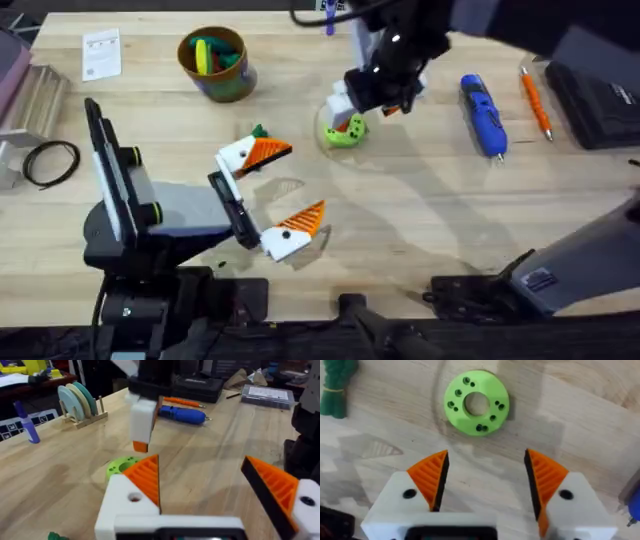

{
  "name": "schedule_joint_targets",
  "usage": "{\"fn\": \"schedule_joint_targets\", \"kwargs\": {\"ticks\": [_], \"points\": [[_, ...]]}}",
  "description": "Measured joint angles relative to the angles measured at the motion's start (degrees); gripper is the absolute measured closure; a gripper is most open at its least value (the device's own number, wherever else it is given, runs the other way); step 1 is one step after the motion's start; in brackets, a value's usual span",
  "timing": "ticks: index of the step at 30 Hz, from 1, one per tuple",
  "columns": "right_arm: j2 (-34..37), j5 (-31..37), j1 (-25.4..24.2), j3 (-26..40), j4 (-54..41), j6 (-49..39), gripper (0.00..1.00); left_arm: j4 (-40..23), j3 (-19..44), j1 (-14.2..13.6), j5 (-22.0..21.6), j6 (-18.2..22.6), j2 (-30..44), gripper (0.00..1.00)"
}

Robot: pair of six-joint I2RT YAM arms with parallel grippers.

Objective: Pick up the gripper from the table and insert it into the empty holder that is missing its gripper. Then pick up a screw, insert it into the mounting hole, and use the screwdriver to tighten it. Finally, clean up the table by picking up the vegetable and placing it into the bucket.

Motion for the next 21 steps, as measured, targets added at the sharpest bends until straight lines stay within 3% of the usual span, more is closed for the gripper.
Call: {"fn": "schedule_joint_targets", "kwargs": {"ticks": [13,21], "points": [[7.16,2.36,3.37,0.32,3.08,2.23,0.149,0.00,0.00,0.00,0.00,0.00,0.00,0.015],[9.03,2.35,3.26,0.34,6.13,3.38,0.318,0.00,0.00,0.00,0.00,0.00,0.00,0.015]]}}
